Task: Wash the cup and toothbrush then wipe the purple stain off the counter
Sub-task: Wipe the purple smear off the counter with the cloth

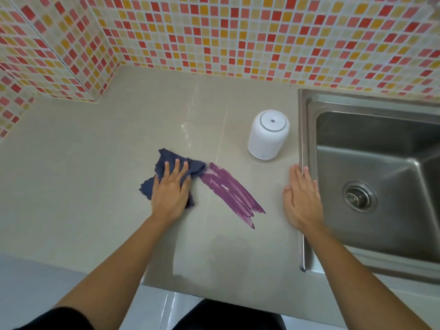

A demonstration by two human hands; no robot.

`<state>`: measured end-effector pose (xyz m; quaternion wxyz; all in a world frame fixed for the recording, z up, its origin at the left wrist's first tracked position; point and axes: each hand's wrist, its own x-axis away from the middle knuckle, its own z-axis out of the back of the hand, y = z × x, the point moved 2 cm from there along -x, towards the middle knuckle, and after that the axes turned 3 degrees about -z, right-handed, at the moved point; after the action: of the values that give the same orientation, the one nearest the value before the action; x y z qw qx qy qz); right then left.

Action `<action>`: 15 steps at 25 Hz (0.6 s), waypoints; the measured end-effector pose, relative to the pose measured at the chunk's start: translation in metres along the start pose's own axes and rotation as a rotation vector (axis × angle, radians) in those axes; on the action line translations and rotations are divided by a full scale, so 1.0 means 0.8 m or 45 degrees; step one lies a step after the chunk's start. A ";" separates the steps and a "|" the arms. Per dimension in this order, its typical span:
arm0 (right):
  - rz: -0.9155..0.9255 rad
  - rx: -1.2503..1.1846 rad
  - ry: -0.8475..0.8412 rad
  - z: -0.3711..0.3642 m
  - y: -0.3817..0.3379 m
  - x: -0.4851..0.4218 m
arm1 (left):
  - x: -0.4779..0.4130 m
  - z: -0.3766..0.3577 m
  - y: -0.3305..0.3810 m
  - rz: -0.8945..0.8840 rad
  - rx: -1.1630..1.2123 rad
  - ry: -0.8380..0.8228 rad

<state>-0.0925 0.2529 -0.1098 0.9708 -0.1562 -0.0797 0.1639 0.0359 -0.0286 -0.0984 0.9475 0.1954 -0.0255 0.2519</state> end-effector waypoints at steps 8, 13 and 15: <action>0.016 -0.051 0.008 0.001 0.002 0.000 | 0.056 -0.041 0.087 -0.501 -0.085 -0.175; 0.015 -0.100 0.018 0.003 0.001 0.000 | 0.003 -0.025 0.058 0.068 -0.142 -0.142; 0.012 -0.110 0.020 0.003 0.001 0.000 | -0.013 -0.028 0.099 -0.080 -0.184 -0.221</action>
<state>-0.0931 0.2544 -0.1079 0.9629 -0.1997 -0.0786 0.1635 -0.0129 0.0384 -0.0922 0.9607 0.1483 -0.1194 0.2019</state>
